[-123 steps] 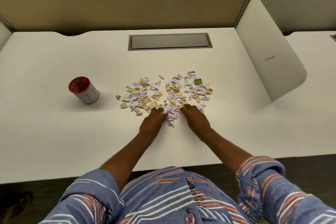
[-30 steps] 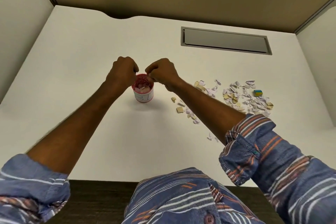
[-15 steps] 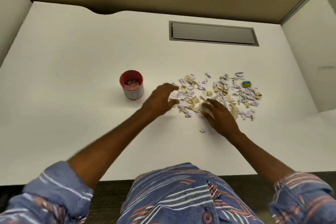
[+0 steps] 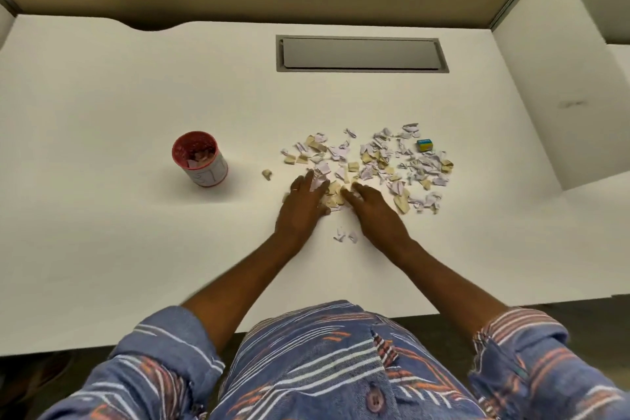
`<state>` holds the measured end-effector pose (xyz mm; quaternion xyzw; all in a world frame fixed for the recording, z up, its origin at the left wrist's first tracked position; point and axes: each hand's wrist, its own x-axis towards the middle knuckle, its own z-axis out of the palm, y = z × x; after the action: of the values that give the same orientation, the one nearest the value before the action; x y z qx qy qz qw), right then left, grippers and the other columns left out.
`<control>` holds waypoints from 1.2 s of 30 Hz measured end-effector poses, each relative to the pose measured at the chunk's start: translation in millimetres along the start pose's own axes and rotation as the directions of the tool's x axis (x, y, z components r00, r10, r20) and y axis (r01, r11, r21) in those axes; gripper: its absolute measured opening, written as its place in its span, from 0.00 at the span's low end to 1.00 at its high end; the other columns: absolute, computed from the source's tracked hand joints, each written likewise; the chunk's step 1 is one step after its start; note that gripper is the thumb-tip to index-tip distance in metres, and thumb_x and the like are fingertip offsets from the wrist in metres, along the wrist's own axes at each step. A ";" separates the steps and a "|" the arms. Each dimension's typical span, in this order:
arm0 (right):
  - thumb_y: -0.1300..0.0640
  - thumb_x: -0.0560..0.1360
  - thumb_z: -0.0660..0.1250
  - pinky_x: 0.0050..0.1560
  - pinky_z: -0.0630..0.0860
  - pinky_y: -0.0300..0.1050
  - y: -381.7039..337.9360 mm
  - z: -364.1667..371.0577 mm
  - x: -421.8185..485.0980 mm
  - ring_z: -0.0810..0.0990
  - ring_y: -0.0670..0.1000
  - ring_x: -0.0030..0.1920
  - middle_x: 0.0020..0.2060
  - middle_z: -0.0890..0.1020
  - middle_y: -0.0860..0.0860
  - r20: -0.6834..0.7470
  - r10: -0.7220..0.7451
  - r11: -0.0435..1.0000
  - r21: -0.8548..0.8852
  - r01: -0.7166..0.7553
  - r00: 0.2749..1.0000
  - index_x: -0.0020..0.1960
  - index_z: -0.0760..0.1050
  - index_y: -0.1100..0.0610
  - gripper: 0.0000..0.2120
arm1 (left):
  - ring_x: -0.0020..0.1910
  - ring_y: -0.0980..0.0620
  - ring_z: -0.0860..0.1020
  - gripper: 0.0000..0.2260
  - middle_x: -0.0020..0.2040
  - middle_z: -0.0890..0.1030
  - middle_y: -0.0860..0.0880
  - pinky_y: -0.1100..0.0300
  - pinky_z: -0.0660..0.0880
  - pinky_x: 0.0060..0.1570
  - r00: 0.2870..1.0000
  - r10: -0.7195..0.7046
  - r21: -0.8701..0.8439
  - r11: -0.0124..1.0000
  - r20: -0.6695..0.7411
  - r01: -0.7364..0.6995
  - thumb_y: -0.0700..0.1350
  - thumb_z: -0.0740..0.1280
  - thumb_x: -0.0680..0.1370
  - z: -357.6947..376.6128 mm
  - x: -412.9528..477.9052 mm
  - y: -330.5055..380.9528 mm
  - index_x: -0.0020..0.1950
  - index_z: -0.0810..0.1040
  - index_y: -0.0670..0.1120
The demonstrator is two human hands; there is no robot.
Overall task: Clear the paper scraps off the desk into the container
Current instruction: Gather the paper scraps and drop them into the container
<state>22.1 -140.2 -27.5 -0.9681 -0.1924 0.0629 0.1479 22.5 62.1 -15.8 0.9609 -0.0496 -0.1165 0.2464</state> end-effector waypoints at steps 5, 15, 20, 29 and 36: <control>0.71 0.73 0.66 0.45 0.82 0.55 5.1 -3.6 5.2 0.75 0.60 0.63 0.66 0.76 0.57 0.039 -0.073 0.993 -0.093 0.076 0.997 0.67 0.74 0.55 0.24 | 0.71 0.41 0.65 0.37 0.81 0.46 0.47 0.47 0.78 0.53 0.998 0.043 0.167 0.985 -0.038 -0.036 0.52 0.70 0.76 -8.2 13.5 16.8 0.79 0.53 0.58; 0.67 0.74 0.68 0.44 0.79 0.51 19.9 -21.5 15.5 0.82 0.59 0.45 0.46 0.83 0.56 -0.035 0.016 0.997 0.078 -0.013 0.999 0.50 0.83 0.58 0.08 | 0.65 0.44 0.73 0.13 0.64 0.77 0.46 0.49 0.76 0.56 0.960 0.280 0.260 0.929 -0.024 -0.264 0.48 0.64 0.79 2.5 19.9 24.7 0.60 0.81 0.46; 0.63 0.74 0.71 0.48 0.80 0.44 21.8 -30.8 14.8 0.85 0.48 0.42 0.43 0.87 0.51 -0.113 0.247 0.888 0.423 -0.179 0.962 0.48 0.86 0.56 0.06 | 0.50 0.46 0.81 0.07 0.50 0.83 0.45 0.57 0.78 0.47 0.953 0.252 0.040 0.968 -0.165 -0.249 0.41 0.70 0.75 -12.5 22.5 28.9 0.50 0.86 0.43; 0.68 0.71 0.76 0.53 0.84 0.49 6.7 -39.9 33.0 0.85 0.56 0.45 0.45 0.86 0.62 0.308 0.520 0.062 0.917 -0.395 0.797 0.52 0.84 0.67 0.09 | 0.43 0.57 0.82 0.05 0.44 0.86 0.47 0.72 0.74 0.47 0.964 0.024 -0.419 0.897 -0.266 -0.138 0.39 0.74 0.72 -73.2 12.8 24.8 0.48 0.87 0.43; 0.68 0.73 0.74 0.48 0.84 0.41 -20.6 -41.8 42.1 0.85 0.53 0.42 0.44 0.86 0.59 0.357 0.482 -0.070 0.926 -0.371 0.800 0.52 0.82 0.68 0.09 | 0.36 0.57 0.83 0.04 0.33 0.85 0.48 0.69 0.75 0.40 0.958 0.011 -0.491 0.857 -0.288 -0.157 0.40 0.73 0.73 -124.4 -1.2 0.8 0.46 0.87 0.45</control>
<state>60.9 -116.5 15.8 -0.6239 0.2200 0.1757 0.7291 52.2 119.1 90.8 0.8650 -0.0247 0.0200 0.5007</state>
